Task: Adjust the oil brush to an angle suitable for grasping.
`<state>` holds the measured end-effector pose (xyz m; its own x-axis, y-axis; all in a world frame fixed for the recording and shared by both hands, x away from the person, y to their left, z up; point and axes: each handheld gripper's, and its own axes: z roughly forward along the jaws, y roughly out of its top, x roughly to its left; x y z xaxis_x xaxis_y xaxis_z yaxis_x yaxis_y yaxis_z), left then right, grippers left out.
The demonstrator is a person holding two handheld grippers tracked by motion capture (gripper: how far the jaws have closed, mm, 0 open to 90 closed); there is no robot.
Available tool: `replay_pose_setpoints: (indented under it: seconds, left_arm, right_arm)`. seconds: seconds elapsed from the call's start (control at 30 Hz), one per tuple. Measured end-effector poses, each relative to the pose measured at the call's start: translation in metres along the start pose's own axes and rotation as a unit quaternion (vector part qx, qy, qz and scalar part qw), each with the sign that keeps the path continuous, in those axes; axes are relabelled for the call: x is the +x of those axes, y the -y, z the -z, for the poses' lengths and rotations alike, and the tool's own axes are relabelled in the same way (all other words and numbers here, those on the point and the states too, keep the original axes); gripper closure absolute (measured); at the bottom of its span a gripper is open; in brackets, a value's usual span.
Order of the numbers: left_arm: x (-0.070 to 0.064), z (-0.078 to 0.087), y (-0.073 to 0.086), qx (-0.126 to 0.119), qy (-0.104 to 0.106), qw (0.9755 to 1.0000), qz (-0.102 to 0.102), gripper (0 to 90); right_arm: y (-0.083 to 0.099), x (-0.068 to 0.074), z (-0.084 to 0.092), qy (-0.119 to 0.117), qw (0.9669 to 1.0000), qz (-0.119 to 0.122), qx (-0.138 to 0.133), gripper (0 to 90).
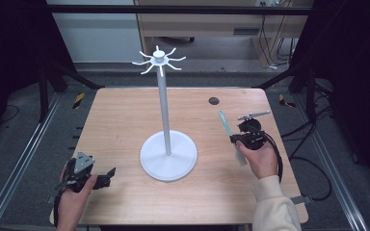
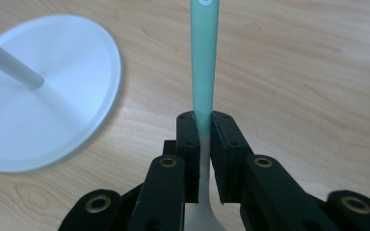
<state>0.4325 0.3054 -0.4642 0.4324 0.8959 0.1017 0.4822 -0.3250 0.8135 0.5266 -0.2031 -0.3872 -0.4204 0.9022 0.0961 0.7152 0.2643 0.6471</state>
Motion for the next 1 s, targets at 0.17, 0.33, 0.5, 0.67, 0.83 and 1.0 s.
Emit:
replay_pose_setpoints:
  seconds: [0.17,0.33,0.5,0.67,0.83,1.0]
  left_arm:
    - [0.001,0.0,0.0,0.0,0.0,1.0,0.001,2.5]
    - [-0.001,0.001,0.0,-0.001,0.0,1.0,-0.002,2.5]
    - [-0.001,0.0,0.0,-0.002,0.001,1.0,0.001,2.5]
    - [-0.002,0.002,-0.001,-0.006,0.002,1.0,-0.001,2.5]
    - [-0.002,0.002,-0.001,-0.006,0.007,1.0,-0.002,2.5]
    - [-0.002,0.002,-0.001,-0.008,0.008,0.9999,-0.001,2.5]
  right_arm:
    - [-0.017,0.007,0.008,-0.012,0.9995,0.004,-0.028,82.8]
    - [-0.032,0.012,0.012,-0.022,0.9983,-0.002,-0.054,82.8]
    - [-0.037,0.018,0.019,-0.036,0.9956,0.007,-0.086,82.8]
    - [-0.034,0.027,0.029,-0.037,0.9917,0.026,-0.12,82.8]
    - [-0.034,0.043,0.033,-0.038,0.9866,0.05,-0.151,82.8]
    - [-0.033,0.054,0.033,-0.045,0.9831,0.06,-0.167,82.8]
